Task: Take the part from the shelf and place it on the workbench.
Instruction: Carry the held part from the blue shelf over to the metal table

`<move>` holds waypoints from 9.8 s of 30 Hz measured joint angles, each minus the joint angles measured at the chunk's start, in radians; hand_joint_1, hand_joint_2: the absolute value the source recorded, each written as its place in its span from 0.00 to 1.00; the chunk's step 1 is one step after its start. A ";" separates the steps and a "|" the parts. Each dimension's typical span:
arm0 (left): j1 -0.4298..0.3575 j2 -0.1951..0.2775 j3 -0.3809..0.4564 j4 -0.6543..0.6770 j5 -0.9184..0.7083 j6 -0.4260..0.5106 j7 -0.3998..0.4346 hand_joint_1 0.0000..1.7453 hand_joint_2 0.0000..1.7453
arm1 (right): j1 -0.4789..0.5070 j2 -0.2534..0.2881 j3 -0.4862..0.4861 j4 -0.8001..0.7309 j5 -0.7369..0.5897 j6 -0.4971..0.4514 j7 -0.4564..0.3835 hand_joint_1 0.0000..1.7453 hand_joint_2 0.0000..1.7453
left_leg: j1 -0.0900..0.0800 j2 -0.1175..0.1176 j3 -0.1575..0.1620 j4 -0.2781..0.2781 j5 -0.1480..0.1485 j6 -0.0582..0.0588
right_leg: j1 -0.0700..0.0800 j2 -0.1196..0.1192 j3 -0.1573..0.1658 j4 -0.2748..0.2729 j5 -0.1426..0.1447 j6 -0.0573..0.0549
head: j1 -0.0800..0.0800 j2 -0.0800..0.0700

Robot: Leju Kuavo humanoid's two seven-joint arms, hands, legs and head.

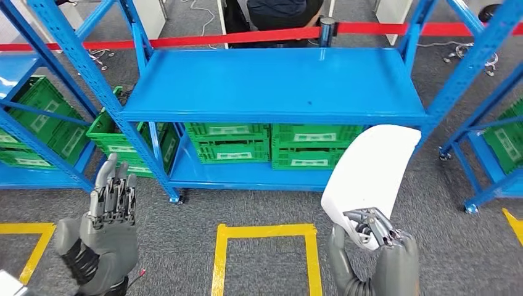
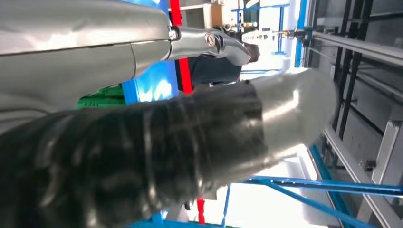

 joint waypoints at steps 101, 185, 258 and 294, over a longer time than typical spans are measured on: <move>-0.043 -0.035 -0.028 0.002 -0.040 0.000 0.021 0.00 0.00 | 0.022 -0.033 -0.056 -0.008 -0.108 0.001 -0.014 1.00 1.00 | -0.017 0.006 0.178 -0.225 0.085 0.065 | 0.018 -0.005 0.016 -0.036 0.029 0.025 | 0.019 0.000; -0.044 -0.046 -0.035 0.008 -0.043 0.002 0.031 0.00 0.00 | 0.035 -0.053 -0.059 -0.005 -0.123 0.001 0.001 1.00 1.00 | 0.002 -0.016 0.014 0.034 0.003 0.007 | 0.005 -0.024 0.019 -0.033 0.025 -0.003 | 0.023 0.000; -0.084 -0.004 -0.043 -0.241 -0.454 0.109 0.234 0.00 0.00 | 0.027 -0.033 -0.082 0.021 -0.201 0.032 -0.137 1.00 1.00 | 0.008 0.013 0.139 -0.209 0.116 0.049 | 0.006 -0.088 0.040 -0.005 -0.033 0.051 | 0.030 0.000; -0.044 0.053 -0.042 -0.353 -0.631 0.176 0.336 0.00 0.00 | -0.028 0.031 -0.085 0.080 -0.331 0.143 -0.255 1.00 1.00 | -0.004 -0.063 0.139 -0.209 0.120 0.062 | 0.013 -0.007 -0.088 0.243 -0.108 0.036 | 0.060 0.000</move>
